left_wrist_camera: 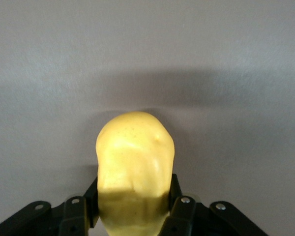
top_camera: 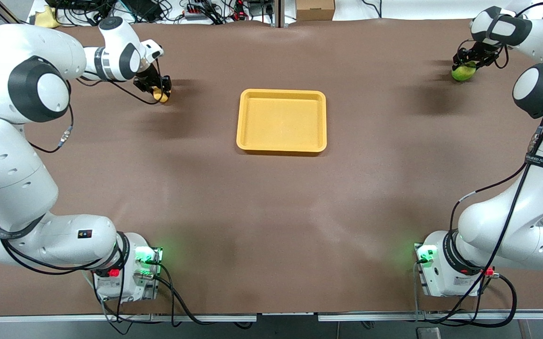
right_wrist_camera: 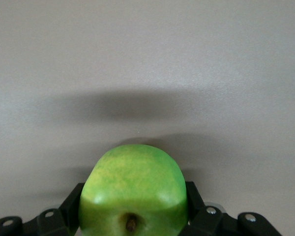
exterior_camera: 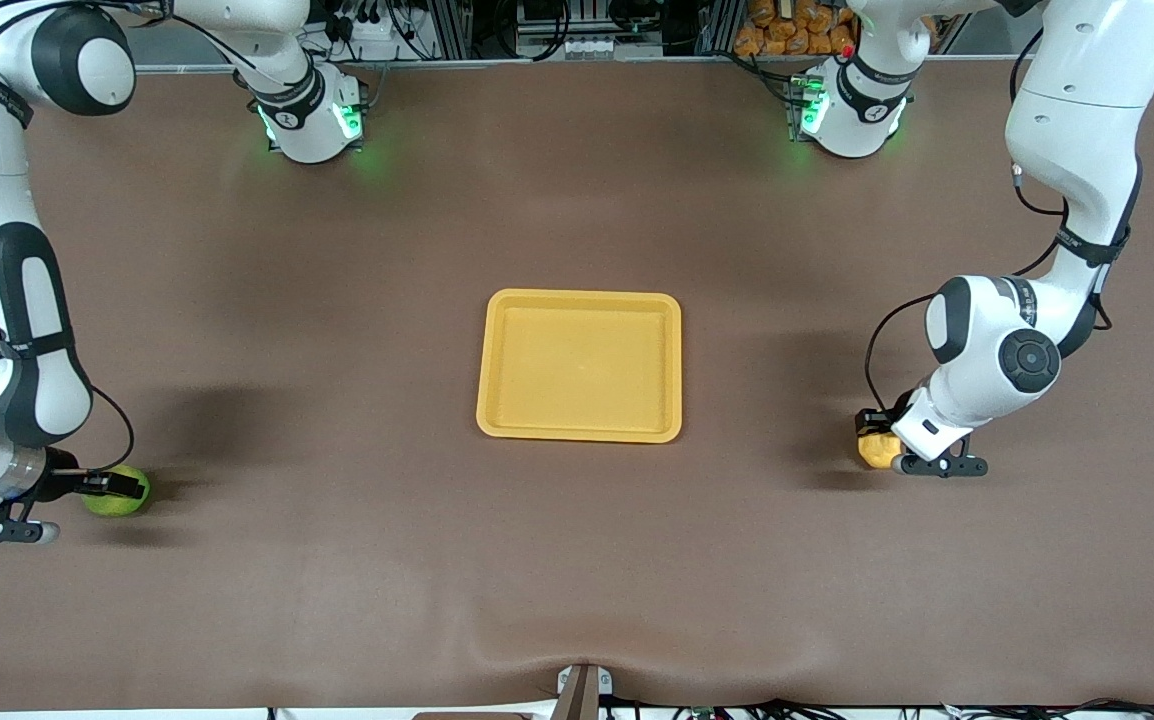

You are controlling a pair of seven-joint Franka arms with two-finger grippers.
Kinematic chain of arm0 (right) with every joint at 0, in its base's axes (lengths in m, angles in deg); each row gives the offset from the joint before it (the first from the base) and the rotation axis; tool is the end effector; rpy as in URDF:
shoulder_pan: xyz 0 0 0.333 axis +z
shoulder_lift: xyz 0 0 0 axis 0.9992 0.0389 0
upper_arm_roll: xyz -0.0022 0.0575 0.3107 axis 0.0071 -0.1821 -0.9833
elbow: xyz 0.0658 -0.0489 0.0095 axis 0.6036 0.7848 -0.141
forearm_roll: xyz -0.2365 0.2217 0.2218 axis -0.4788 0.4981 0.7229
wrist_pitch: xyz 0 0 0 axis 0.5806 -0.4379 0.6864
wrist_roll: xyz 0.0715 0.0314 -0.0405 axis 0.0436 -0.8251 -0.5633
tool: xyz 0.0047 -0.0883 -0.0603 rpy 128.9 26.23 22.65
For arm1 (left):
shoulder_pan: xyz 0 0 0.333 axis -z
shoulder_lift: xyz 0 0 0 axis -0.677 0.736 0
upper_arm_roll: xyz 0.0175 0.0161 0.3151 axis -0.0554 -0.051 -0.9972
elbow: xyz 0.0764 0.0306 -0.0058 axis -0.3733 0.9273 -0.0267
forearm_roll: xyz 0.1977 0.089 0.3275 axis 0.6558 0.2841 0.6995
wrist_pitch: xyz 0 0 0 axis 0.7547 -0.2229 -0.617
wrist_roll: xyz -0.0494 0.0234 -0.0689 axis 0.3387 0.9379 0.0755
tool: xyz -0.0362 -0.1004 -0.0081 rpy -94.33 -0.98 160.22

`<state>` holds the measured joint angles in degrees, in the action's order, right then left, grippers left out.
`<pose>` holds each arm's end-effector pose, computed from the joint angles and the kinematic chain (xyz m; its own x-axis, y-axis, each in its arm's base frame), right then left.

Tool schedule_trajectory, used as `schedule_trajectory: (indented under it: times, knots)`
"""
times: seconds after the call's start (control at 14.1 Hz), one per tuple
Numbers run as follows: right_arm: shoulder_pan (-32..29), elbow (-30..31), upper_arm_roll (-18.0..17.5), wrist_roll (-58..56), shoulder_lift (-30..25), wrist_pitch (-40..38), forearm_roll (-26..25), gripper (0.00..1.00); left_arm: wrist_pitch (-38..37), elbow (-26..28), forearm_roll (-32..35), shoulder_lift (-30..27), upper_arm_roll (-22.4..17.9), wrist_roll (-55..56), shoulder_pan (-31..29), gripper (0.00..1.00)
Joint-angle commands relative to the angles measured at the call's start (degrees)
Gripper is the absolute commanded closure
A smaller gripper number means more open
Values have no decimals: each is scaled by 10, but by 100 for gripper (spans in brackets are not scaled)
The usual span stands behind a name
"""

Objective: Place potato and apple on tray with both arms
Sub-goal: 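Lift the potato with the left gripper while the right gripper lifts the apple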

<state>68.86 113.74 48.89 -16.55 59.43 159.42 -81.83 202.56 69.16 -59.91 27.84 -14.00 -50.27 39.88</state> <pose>0.7056 -0.2207 0.2112 0.9967 -0.0783 0.0192 -0.0769 -0.9950 -0.0631 0.6271 -0.0415 0.1993 0.9984 -0.0334 0.0455 -0.0354 -0.9984 0.0441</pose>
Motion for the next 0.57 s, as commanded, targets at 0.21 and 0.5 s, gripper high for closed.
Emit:
schedule_trajectory:
  times: [0.21, 0.5]
  knots:
    - [-7, -71, -12, -8, -16, -131, 3, 100, -4, -15, 11, -14, -1, 10, 0, 100]
    - [-2, -81, -13, -8, -30, -173, 3, 100, -15, -15, 11, -30, -1, 10, -2, 100]
